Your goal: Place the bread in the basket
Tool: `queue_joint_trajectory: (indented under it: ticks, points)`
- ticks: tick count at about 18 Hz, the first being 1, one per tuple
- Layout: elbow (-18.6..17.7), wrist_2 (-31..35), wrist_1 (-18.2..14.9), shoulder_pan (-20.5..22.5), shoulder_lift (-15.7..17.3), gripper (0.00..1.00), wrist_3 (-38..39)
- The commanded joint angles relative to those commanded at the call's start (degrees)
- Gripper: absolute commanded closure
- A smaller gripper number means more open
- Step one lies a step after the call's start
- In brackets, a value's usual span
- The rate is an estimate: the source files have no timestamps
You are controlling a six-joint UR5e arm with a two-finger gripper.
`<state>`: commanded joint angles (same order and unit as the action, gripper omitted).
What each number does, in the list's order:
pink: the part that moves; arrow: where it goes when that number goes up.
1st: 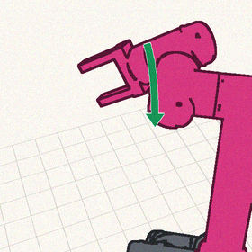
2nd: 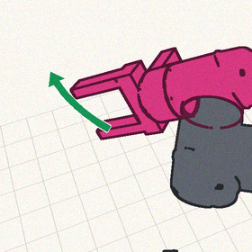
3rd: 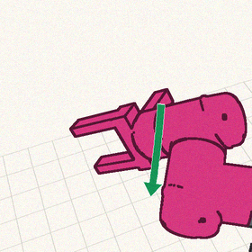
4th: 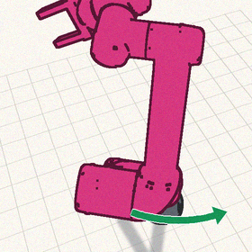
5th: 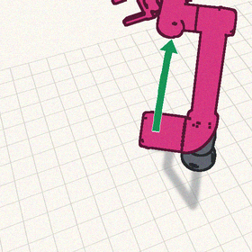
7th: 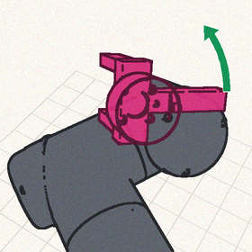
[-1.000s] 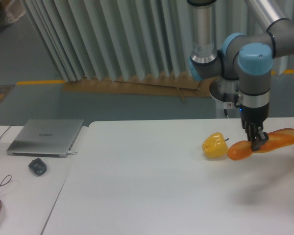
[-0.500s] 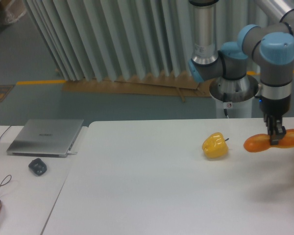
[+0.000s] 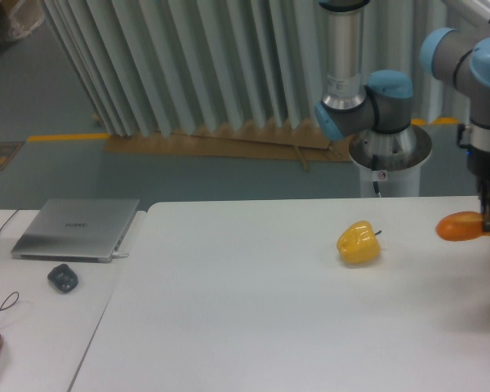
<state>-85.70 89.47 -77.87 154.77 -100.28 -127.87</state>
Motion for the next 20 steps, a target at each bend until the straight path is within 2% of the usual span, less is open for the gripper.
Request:
queue_joint_trajectory:
  ticks: [6, 10, 15, 20]
  points:
    - [1.8, -0.1, 0.5, 3.7, -3.9, 0.71, -5.9]
    - [2.3, 0.0, 4.1, 5.8, -6.4, 0.71, -9.1]
    - [2.5, 0.0, 6.9, 8.4, -8.4, 0.71, -12.7]
    - [2.5, -0.1, 7.0, 9.5, -10.1, 0.71, -13.5]
